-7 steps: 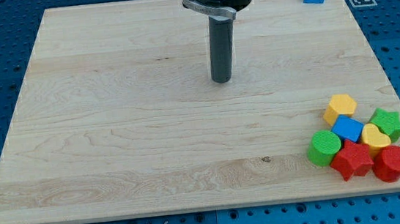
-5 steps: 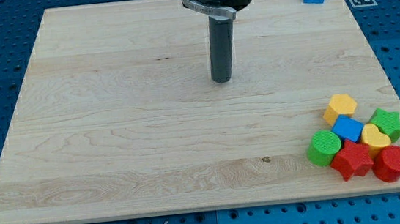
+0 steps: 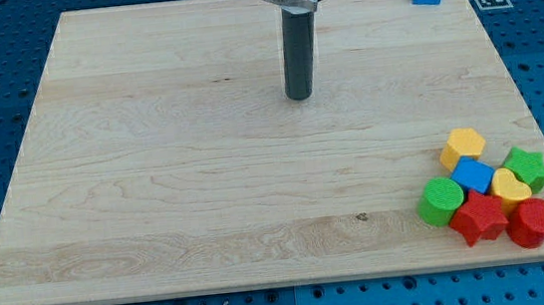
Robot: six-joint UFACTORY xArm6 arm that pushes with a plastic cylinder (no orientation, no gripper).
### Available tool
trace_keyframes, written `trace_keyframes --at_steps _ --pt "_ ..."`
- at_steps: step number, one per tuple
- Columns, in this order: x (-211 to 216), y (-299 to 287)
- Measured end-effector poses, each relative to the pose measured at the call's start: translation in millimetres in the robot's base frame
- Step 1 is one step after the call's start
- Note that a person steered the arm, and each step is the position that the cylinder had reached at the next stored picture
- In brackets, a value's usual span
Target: Point at the group of the blocks
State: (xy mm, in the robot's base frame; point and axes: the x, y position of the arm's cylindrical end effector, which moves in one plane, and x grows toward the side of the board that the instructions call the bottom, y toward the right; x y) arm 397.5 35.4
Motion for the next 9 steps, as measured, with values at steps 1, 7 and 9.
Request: trace_keyframes --at_steps 1,7,9 --pt "0 0" --pt "13 200" --pt "105 216"
